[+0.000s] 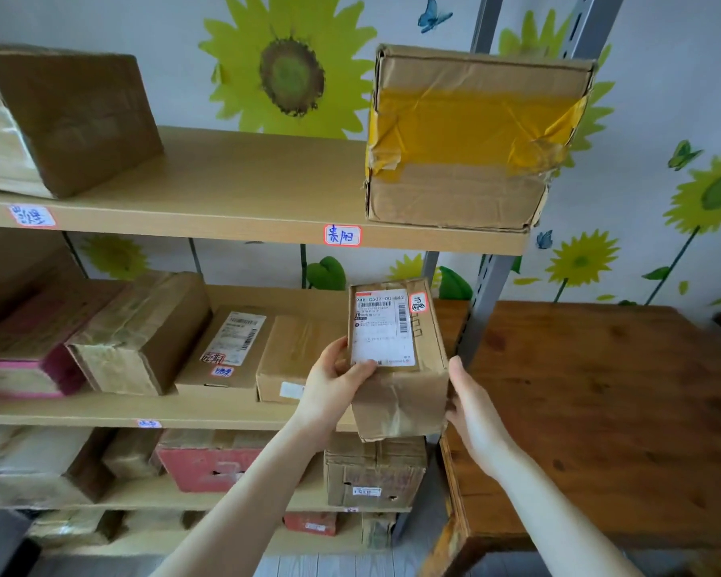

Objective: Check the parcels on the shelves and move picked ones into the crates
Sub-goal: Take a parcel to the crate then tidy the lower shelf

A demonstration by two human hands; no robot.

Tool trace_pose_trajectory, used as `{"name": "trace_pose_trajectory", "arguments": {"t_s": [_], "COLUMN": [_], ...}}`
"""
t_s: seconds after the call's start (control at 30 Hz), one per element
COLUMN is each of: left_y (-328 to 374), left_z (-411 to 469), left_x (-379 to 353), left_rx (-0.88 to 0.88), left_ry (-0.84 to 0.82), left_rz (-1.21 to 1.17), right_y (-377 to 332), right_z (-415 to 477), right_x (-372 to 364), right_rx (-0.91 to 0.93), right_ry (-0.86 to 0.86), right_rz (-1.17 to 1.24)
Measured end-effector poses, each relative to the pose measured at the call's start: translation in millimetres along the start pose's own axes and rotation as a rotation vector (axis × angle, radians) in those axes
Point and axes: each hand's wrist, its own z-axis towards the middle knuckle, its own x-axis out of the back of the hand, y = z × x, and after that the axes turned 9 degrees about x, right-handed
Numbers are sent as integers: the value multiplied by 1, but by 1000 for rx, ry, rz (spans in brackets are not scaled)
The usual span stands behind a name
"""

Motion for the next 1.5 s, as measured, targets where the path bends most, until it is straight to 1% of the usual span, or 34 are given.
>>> {"name": "trace_pose_trajectory", "arguments": {"t_s": [0.07,0.1,0.13,0.2,0.23,0.33,0.43,0.53,0.6,0.67,0.73,0.8,0.87,0.93,0.97,1.03,1.1,1.13,1.17,1.23,1.27,1.33,1.37,1.4,1.43,1.5], "left_y": [3,3,3,0,-4,-17,-31,-39,-44,-48,-49,-47,-43,-41,-40,-39,-39,-39,-38,-32,-28,-22,-17,-13,-10,-5], "left_z": [6,10,15,29,37,57,69,66,55,41,33,32,39,50,55,64,70,72,73,72,73,74,74,75,74,72], "left_x": [1,0,-3,-11,-15,-31,-41,-44,-36,-18,11,42,73,97,105,116,124,129,132,136,137,141,142,143,143,143], "left_rx": [-29,-57,-84,-137,-144,-124,-112,-85,-118,-210,-262,-238,-129,21,68,86,51,29,20,6,-11,-21,1,28,46,58], "left_ry": [-89,-125,-144,-124,-109,-87,-16,17,91,236,433,617,695,655,608,490,394,361,327,260,263,302,290,241,166,-23], "left_rz": [55,136,226,409,481,572,594,566,524,467,400,388,441,515,566,689,712,656,538,252,158,6,-74,-131,-142,-66], "right_y": [-5,-7,-6,-1,1,14,30,40,45,49,51,52,52,56,58,64,71,74,76,76,74,71,70,67,65,58], "right_z": [2,5,10,24,29,37,40,34,24,12,6,11,28,54,67,89,102,106,107,104,100,93,90,87,86,87], "right_x": [5,9,15,27,32,39,41,41,37,21,-8,-40,-70,-94,-104,-117,-127,-131,-133,-136,-137,-140,-142,-145,-150,-156], "right_rx": [37,38,35,35,32,0,-18,-18,-37,-22,92,208,218,196,151,-27,-209,-265,-293,-307,-305,-271,-252,-227,-210,-228], "right_ry": [-87,-108,-103,-40,-6,79,166,241,231,161,78,26,17,64,85,87,85,123,200,379,432,457,439,411,395,429], "right_rz": [-112,-222,-382,-689,-775,-892,-896,-894,-892,-831,-756,-714,-674,-689,-706,-731,-671,-606,-514,-252,-108,177,265,268,201,46]}}
